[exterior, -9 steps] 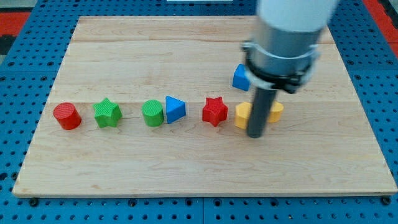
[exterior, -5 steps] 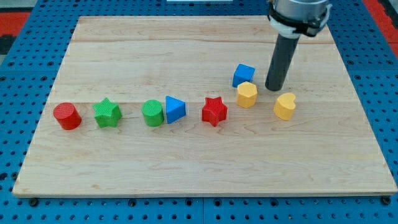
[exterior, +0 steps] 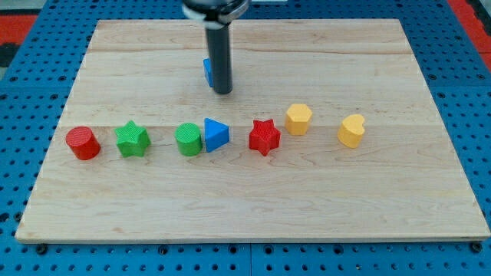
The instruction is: Push the blue cube to the top left
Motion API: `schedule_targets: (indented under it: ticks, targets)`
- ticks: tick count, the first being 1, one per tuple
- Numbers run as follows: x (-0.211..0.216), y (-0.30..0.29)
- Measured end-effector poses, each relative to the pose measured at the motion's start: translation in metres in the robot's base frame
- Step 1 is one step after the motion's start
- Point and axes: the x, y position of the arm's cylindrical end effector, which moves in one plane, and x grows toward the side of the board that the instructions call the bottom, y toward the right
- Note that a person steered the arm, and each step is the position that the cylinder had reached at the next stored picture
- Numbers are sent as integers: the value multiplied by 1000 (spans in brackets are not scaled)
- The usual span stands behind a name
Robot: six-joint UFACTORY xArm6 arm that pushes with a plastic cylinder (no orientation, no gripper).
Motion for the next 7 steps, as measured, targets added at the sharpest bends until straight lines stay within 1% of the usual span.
schedule_targets:
  ticks: [1, 2, 3, 4, 5, 6, 7]
  targets:
    - [-49, -6]
    - [-85, -92]
    - [-84, -132]
    - [-50, -81]
    - [-33, -121]
    - [-59, -190]
    - [-80, -190]
